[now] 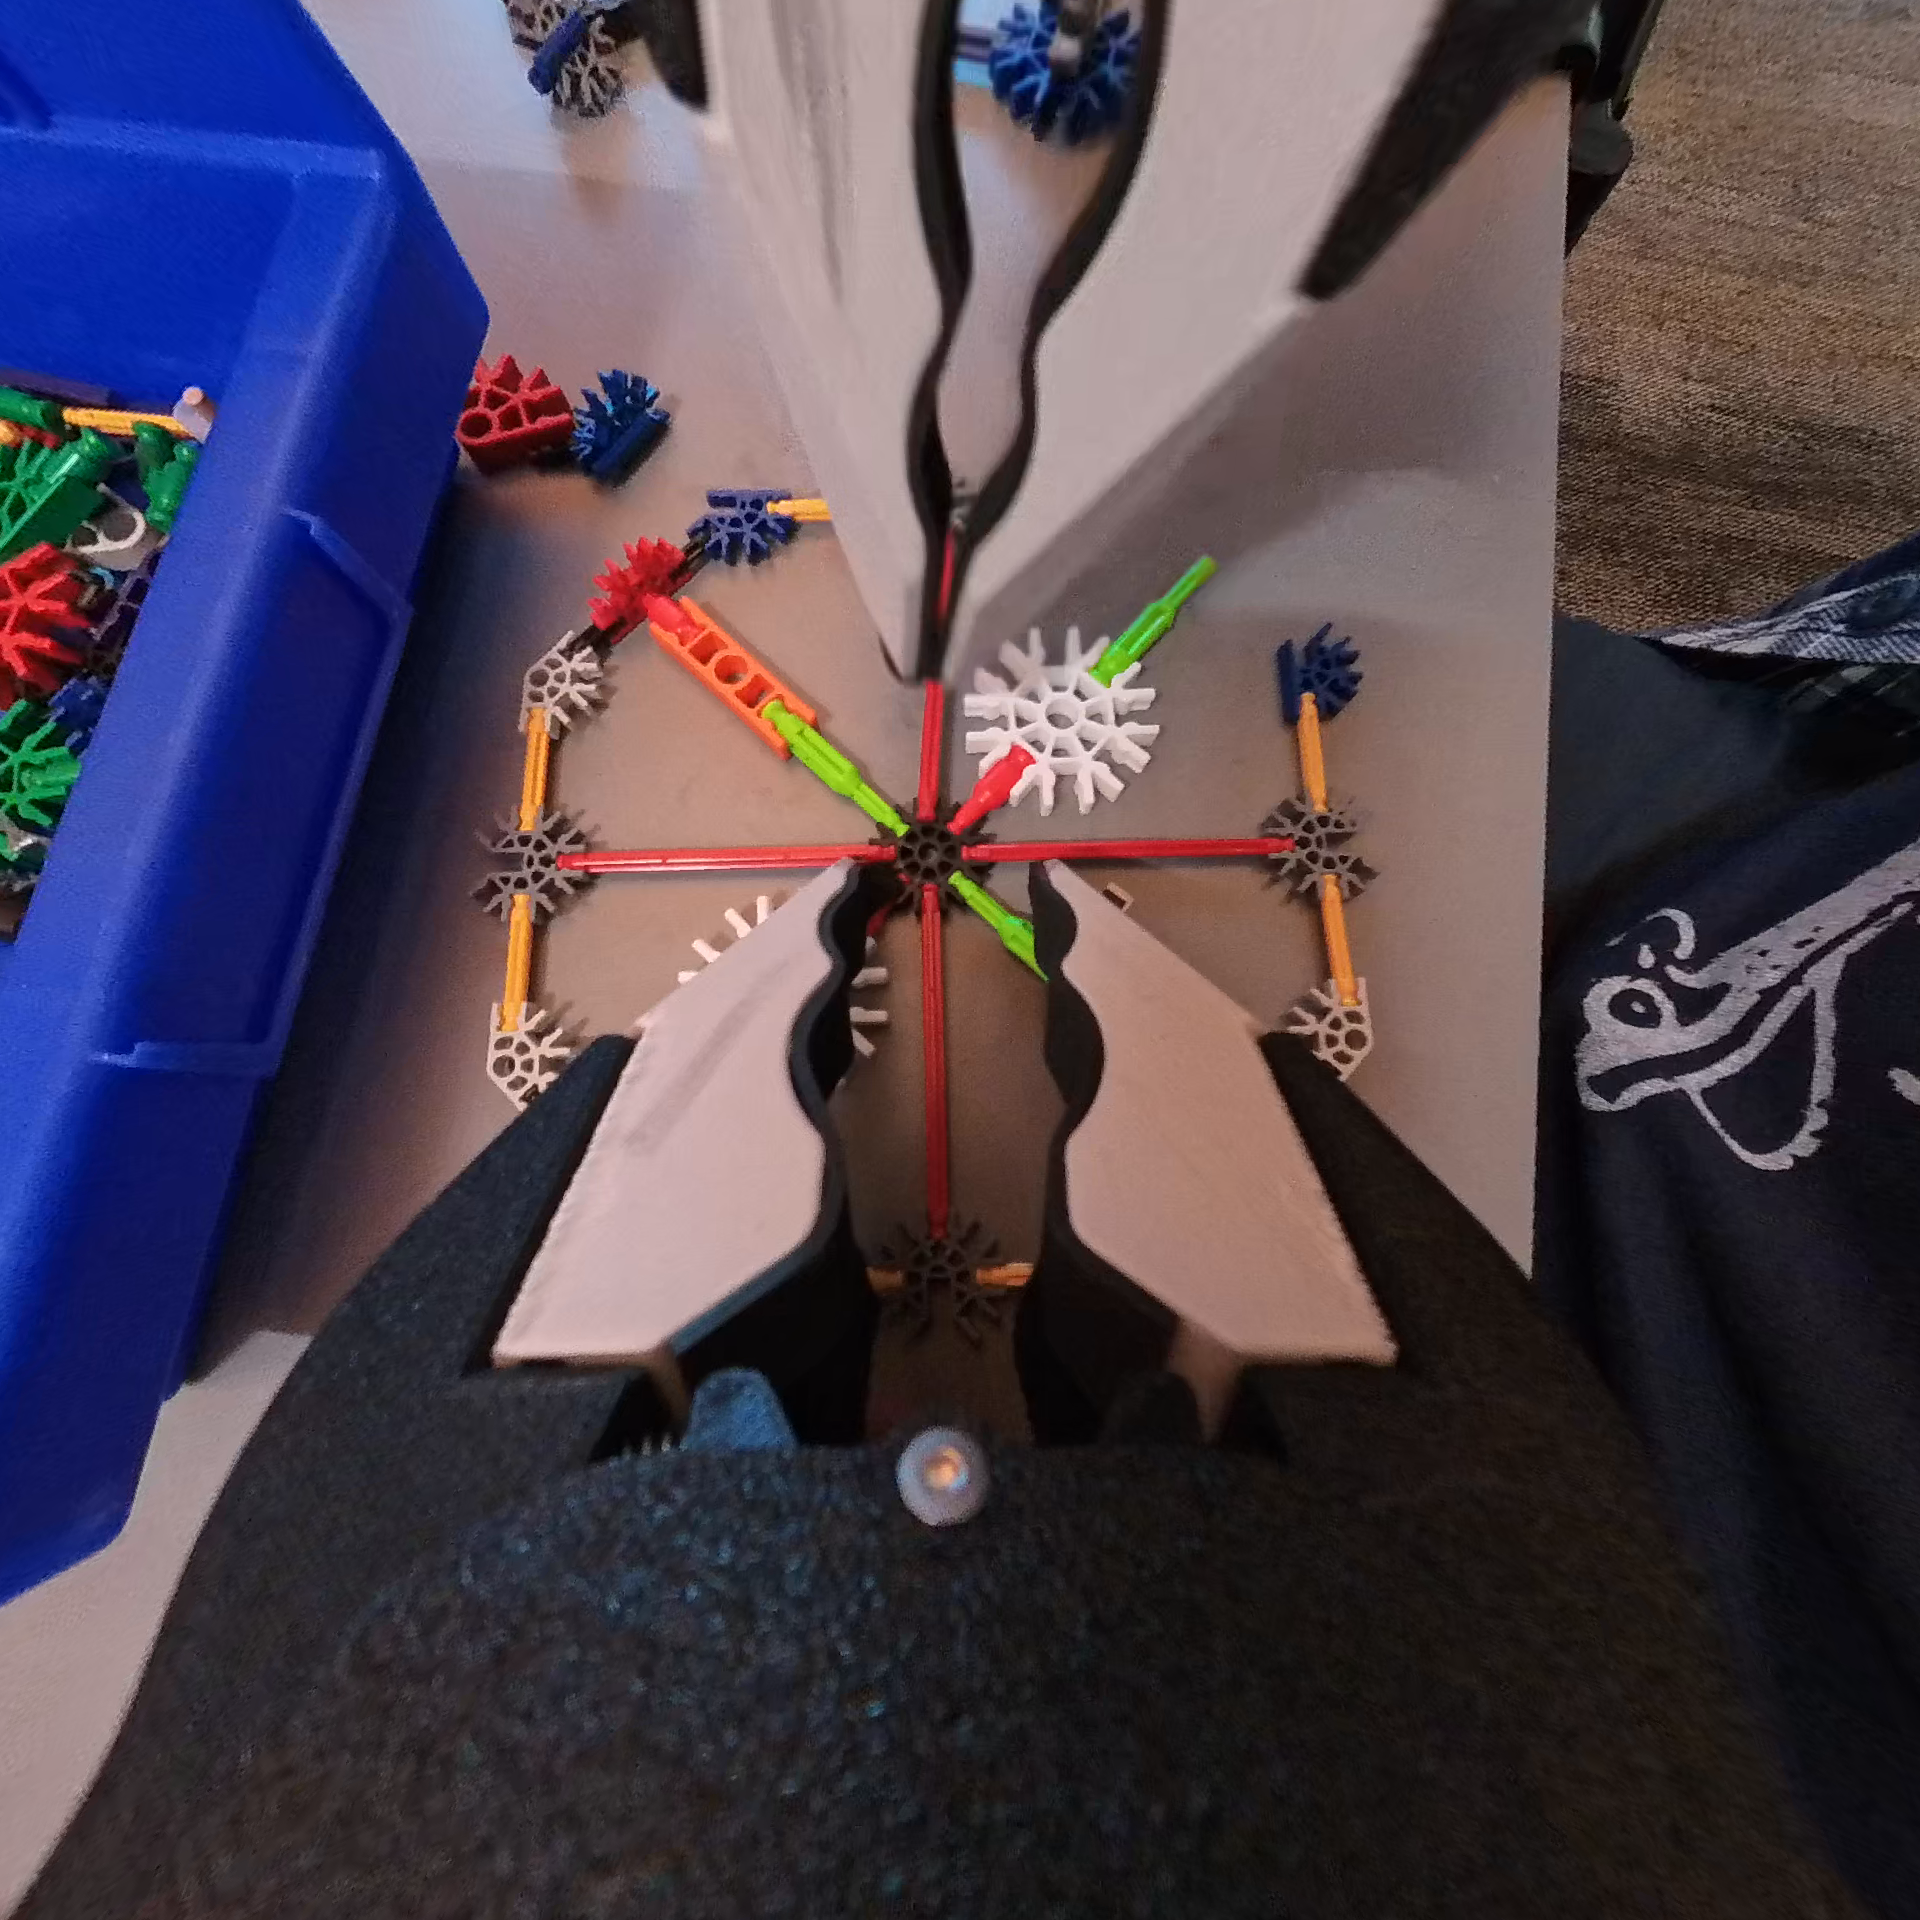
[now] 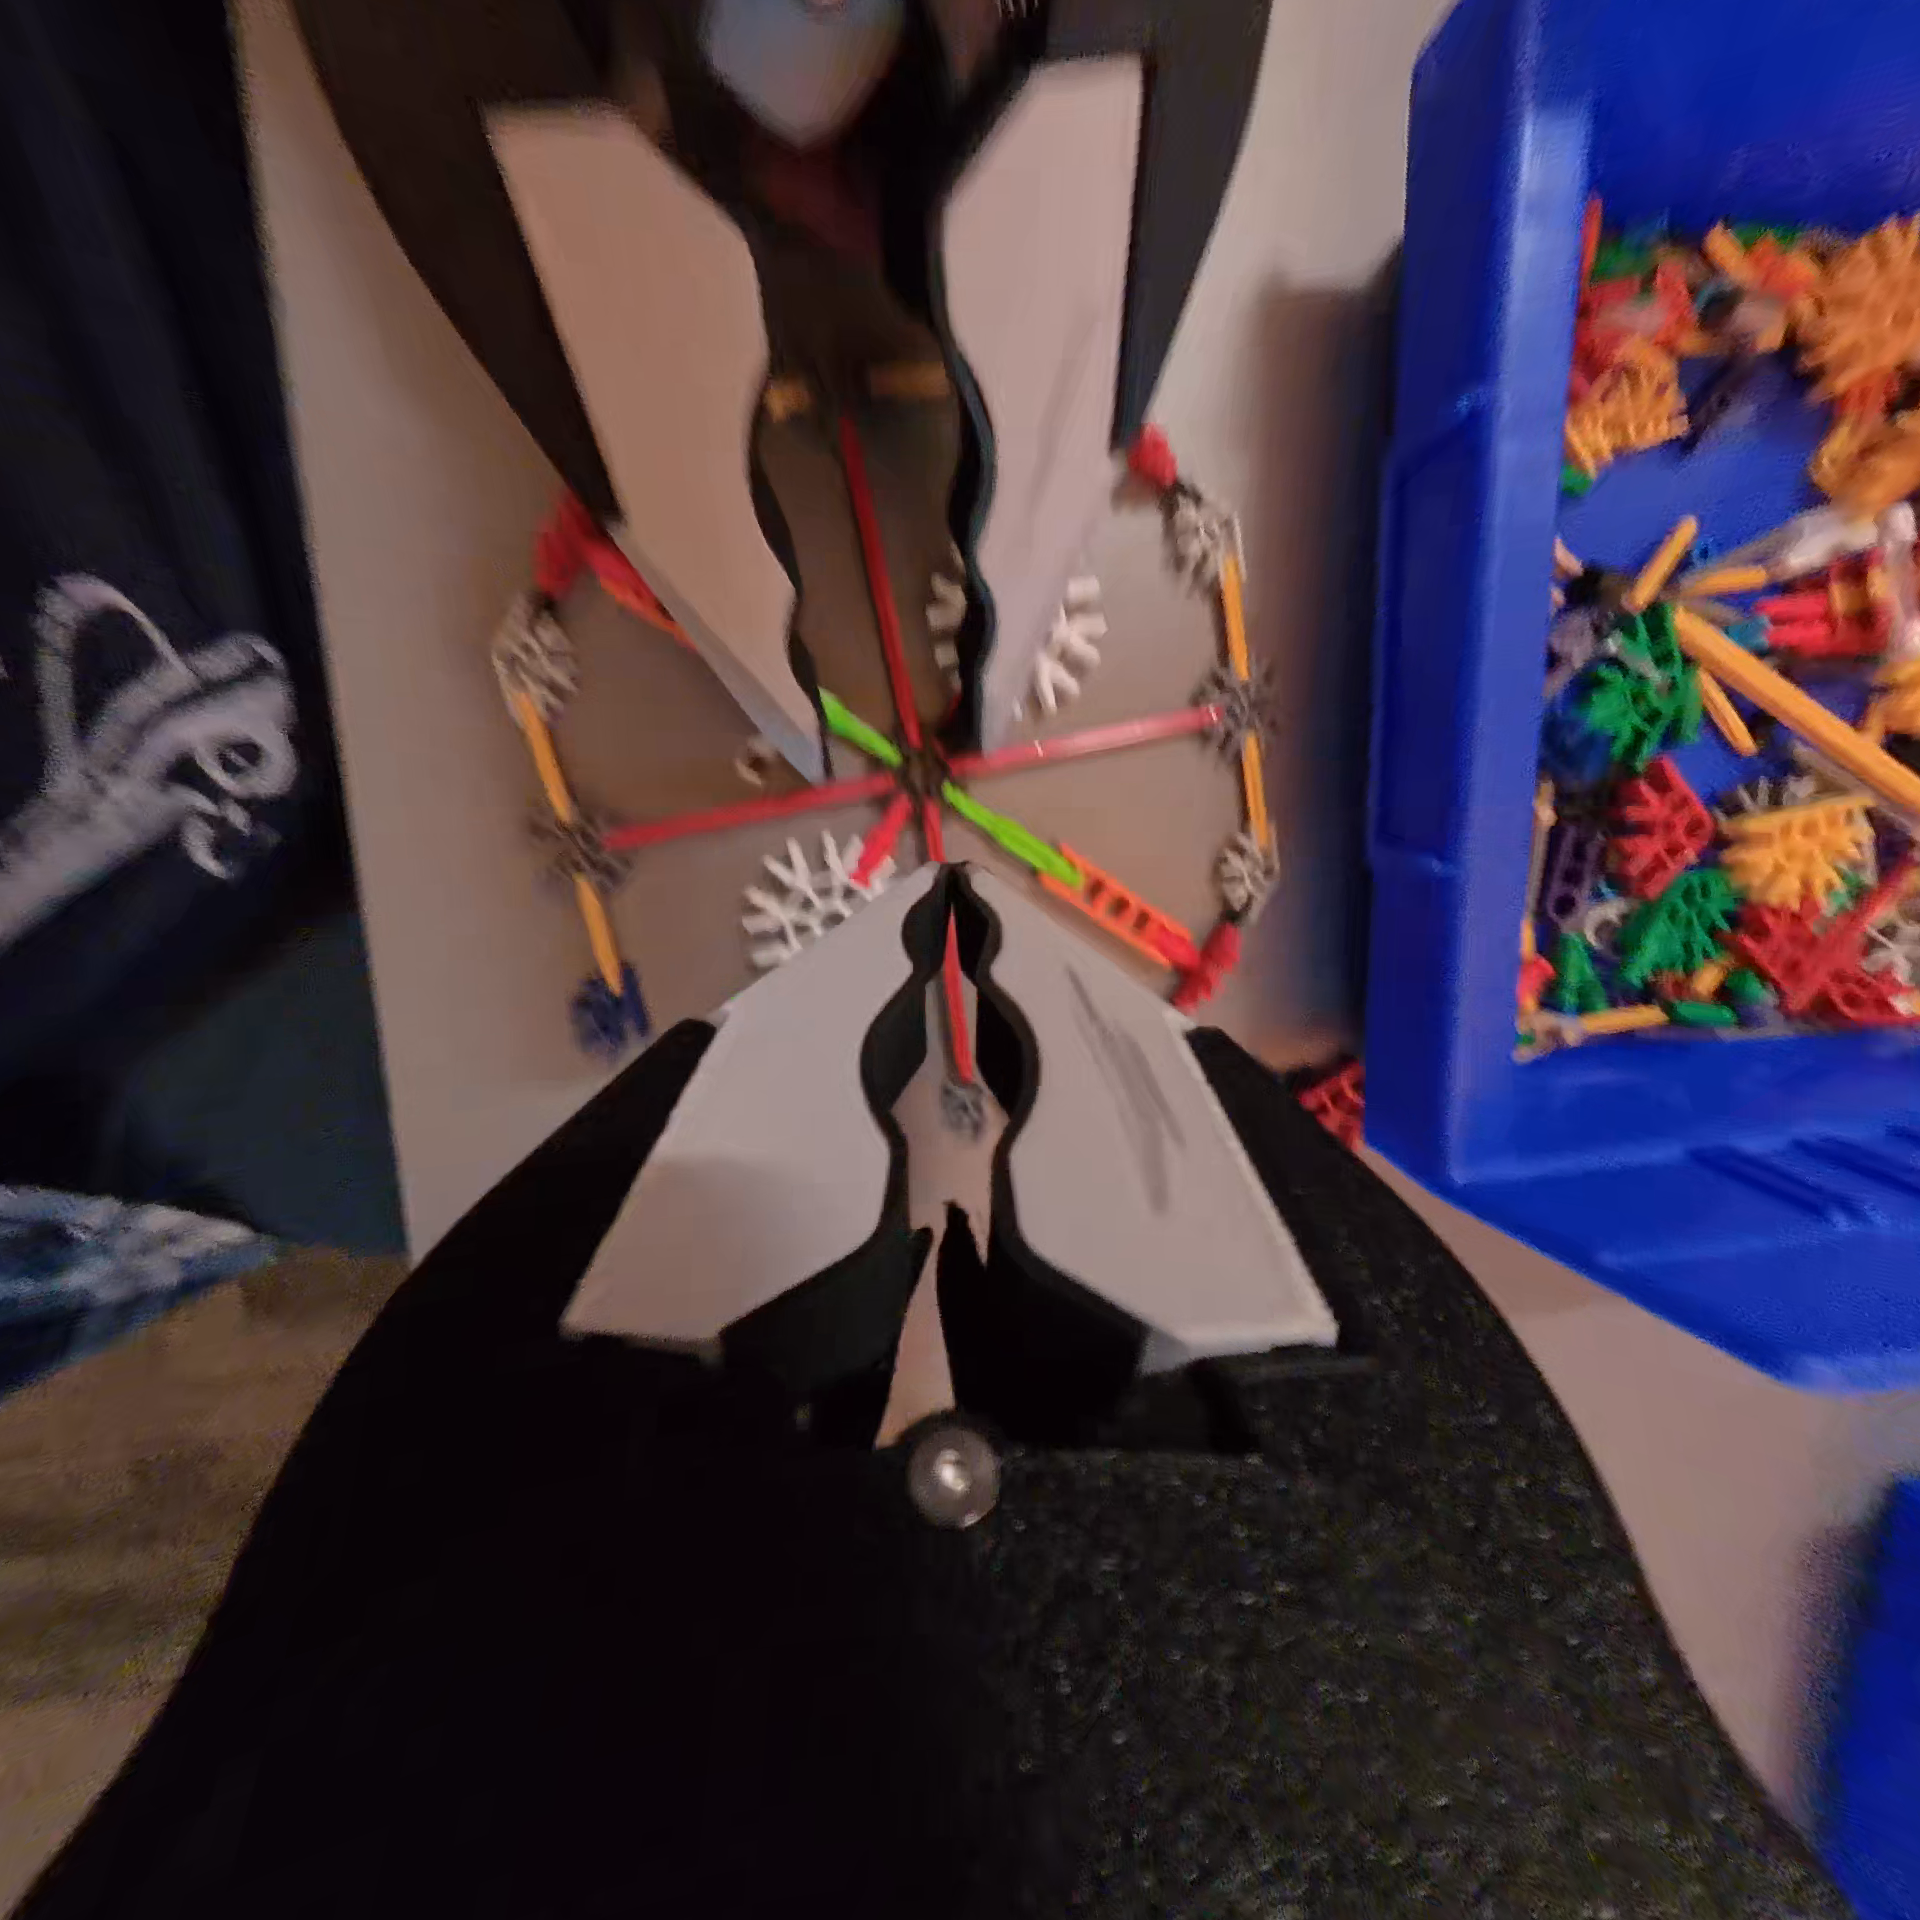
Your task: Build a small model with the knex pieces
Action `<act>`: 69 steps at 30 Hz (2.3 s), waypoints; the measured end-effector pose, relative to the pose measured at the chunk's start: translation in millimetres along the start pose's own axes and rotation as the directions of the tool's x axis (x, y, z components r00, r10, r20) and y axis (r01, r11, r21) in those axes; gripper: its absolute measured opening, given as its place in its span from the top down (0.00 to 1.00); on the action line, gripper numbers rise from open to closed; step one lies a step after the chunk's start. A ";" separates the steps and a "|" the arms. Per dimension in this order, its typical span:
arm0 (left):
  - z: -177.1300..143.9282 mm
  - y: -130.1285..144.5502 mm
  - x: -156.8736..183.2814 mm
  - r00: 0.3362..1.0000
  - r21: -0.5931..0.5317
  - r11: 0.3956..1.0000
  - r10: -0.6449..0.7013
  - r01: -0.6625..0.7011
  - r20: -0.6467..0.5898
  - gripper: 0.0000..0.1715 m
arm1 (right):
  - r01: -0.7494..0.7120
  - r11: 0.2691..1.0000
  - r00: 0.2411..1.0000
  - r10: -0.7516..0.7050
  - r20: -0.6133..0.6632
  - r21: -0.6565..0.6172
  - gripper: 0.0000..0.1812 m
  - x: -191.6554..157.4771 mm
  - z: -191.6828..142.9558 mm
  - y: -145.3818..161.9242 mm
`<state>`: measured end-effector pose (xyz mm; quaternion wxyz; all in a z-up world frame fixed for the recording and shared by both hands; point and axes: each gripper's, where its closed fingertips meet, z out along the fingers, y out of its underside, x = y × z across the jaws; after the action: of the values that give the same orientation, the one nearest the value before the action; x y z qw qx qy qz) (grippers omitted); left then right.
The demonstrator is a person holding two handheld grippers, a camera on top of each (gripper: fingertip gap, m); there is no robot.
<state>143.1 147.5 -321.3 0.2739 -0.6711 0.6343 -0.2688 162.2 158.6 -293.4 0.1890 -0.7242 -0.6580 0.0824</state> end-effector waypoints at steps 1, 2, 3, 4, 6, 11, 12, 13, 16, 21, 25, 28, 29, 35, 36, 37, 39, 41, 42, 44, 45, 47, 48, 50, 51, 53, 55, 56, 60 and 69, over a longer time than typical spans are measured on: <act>0.0 0.0 0.0 1.000 0.000 1.000 -0.001 0.001 -0.001 0.82 | -0.019 0.999 1.000 0.018 0.014 0.033 1.00 -3.0 1.8 -7.1; 0.0 0.0 0.0 1.000 0.000 1.000 -0.001 0.001 -0.001 0.82 | -0.035 0.998 0.999 0.034 0.019 0.044 1.00 -4.1 5.5 -10.1; 0.0 0.0 0.0 1.000 0.000 1.000 0.000 0.000 -0.001 0.82 | -0.051 0.997 0.999 0.050 0.022 0.052 1.00 -4.1 9.9 -11.4; 0.0 0.0 0.1 1.000 0.000 1.000 0.001 -0.001 -0.001 0.82 | -0.065 0.997 0.998 0.064 0.026 0.049 1.00 -4.2 14.3 -10.2; -0.1 0.1 0.2 1.000 0.001 1.000 0.002 -0.002 0.000 0.82 | -0.077 0.996 0.997 0.076 0.031 0.035 1.00 -5.1 21.5 -6.4; -0.1 -0.2 0.2 1.000 0.003 1.000 0.000 0.000 -0.002 0.82 | -0.091 0.995 0.995 0.089 0.046 0.042 1.00 -7.7 25.7 -5.8; -0.1 -0.1 0.3 1.000 0.003 1.000 0.001 -0.001 -0.002 0.82 | -0.097 0.994 0.995 0.095 0.044 0.048 1.00 -6.4 24.2 -6.3; -0.1 -0.1 0.3 1.000 0.003 1.000 0.001 -0.001 -0.001 0.82 | -0.102 0.993 0.994 0.100 0.040 0.053 1.00 -4.6 22.8 -6.5; 0.0 -0.1 0.3 1.000 0.003 1.000 0.000 0.000 -0.002 0.82 | -0.115 0.992 0.993 0.112 0.045 0.059 1.00 -2.8 22.0 -5.5; 0.1 -0.1 0.2 1.000 0.004 1.000 0.000 0.000 -0.002 0.82 | -0.103 0.994 0.994 0.101 0.050 0.033 1.00 -4.0 27.1 -1.1; 0.1 -0.1 0.3 1.000 0.004 1.000 0.002 -0.002 -0.003 0.82 | -0.079 0.997 0.996 0.079 0.045 0.013 1.00 -5.6 27.4 -1.1; 0.2 -0.1 0.6 1.000 0.004 1.000 0.006 -0.006 -0.003 0.82 | -0.080 0.997 0.996 0.080 0.040 -0.012 1.00 -5.9 27.7 -0.8; 0.3 0.1 0.9 1.000 0.004 1.000 0.009 -0.009 -0.002 0.82 | -0.084 0.996 0.996 0.084 0.042 -0.019 1.00 -6.1 27.8 -0.7; 0.1 -0.2 1.6 1.000 0.010 1.000 0.001 -0.001 -0.015 0.80 | -0.135 0.988 0.987 0.141 0.074 -0.078 1.00 -7.2 29.0 0.2; -0.3 0.0 1.6 1.000 0.010 1.000 -0.008 0.008 -0.023 0.80 | -0.147 0.986 0.985 0.154 0.079 -0.084 1.00 -7.5 29.2 0.3; -0.6 -0.3 1.4 1.000 0.013 1.000 -0.017 0.017 -0.026 0.81 | -0.161 0.983 0.982 0.168 0.082 -0.087 1.00 -7.7 29.5 0.0; -1.0 -0.2 1.2 0.999 0.015 0.999 -0.028 0.028 -0.035 0.81 | -0.192 0.976 0.975 0.201 0.092 -0.099 1.00 -7.9 29.9 0.0; -1.1 -0.1 1.6 0.999 0.013 1.000 -0.025 0.026 -0.037 0.80 | -0.221 0.969 0.968 0.231 0.098 -0.107 1.00 -8.0 30.0 0.1; -1.2 0.2 2.7 0.999 0.011 1.000 -0.019 0.019 -0.039 0.80 | -0.240 0.965 0.963 0.250 0.098 -0.109 1.00 -8.0 30.0 0.1; -1.0 1.1 3.8 0.999 0.002 1.000 -0.008 0.008 -0.033 0.79 | -0.275 0.954 0.952 0.288 0.100 -0.122 1.00 -8.1 30.1 0.2; -1.3 0.8 4.1 0.999 0.003 1.000 -0.017 0.017 -0.038 0.79 | -0.293 0.946 0.946 0.307 0.100 -0.135 1.00 -8.1 30.2 0.0; -2.9 1.7 2.9 0.999 0.002 1.000 -0.028 0.028 -0.041 0.78 | -0.316 0.938 0.938 0.331 0.098 -0.144 1.00 -7.7 31.0 -1.6; -4.5 2.4 3.4 0.999 0.000 1.000 -0.026 0.026 -0.042 0.78 | -0.323 0.935 0.936 0.338 0.093 -0.149 1.00 -7.6 31.5 -2.5; -8.1 3.2 4.5 0.998 0.003 0.999 -0.034 0.034 -0.049 0.77 | -0.334 0.928 0.933 0.350 0.084 -0.165 1.00 -7.4 32.4 -3.9; -9.5 4.7 4.7 0.999 -0.004 1.000 -0.026 0.025 -0.044 0.76 | -0.333 0.927 0.933 0.350 0.082 -0.173 1.00 -7.2 32.8 -4.8; -13.2 7.2 9.9 0.998 -0.022 1.000 -0.023 0.021 -0.060 0.77 | -0.331 0.923 0.933 0.352 0.081 -0.196 1.00 -7.0 33.0 -4.9; -15.1 10.6 9.4 0.998 -0.026 0.999 -0.027 0.026 -0.051 0.77 | -0.327 0.919 0.933 0.351 0.079 -0.218 1.00 -7.1 33.0 -4.7; -16.3 12.7 8.3 0.998 -0.028 0.999 -0.036 0.035 -0.048 0.76 | -0.328 0.917 0.932 0.353 0.080 -0.229 1.00 -7.1 33.0 -4.6; -20.3 16.4 9.4 0.998 -0.030 0.999 -0.035 0.034 -0.051 0.75 | -0.307 0.904 0.942 0.334 0.042 -0.297 1.00 -6.9 33.0 -4.6; -22.2 19.9 13.0 0.999 -0.026 0.999 0.024 -0.025 -0.039 0.70 | -0.316 0.867 0.946 0.320 -0.054 -0.385 1.00 -3.7 34.5 -5.5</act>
<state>114.0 133.1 -319.6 0.2560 -0.6614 0.6512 -0.2701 144.0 161.0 -323.4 0.0219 -0.8450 -0.5341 -0.0155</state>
